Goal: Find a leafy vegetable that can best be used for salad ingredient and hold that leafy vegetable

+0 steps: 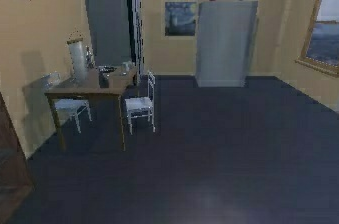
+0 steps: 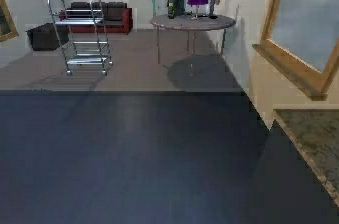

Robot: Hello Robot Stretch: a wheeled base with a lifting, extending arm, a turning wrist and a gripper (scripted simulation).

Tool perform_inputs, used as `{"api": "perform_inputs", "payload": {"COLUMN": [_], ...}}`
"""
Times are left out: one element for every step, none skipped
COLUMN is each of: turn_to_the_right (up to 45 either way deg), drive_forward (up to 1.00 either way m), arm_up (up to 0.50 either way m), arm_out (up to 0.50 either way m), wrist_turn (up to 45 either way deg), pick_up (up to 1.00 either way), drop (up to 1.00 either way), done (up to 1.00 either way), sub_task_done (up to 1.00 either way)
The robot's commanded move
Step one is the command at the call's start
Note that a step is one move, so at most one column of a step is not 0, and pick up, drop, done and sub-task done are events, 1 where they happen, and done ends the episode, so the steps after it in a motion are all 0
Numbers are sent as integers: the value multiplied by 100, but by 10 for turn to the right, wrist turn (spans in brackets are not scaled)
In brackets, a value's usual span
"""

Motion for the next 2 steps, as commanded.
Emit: {"api": "perform_inputs", "payload": {"turn_to_the_right": [450,360], "drive_forward": [0,0], "arm_up": [0,0], "arm_out": [0,0], "wrist_turn": [0,0], "pick_up": [0,0], "drop": [0,0], "done": [0,0], "sub_task_done": [0,0]}}
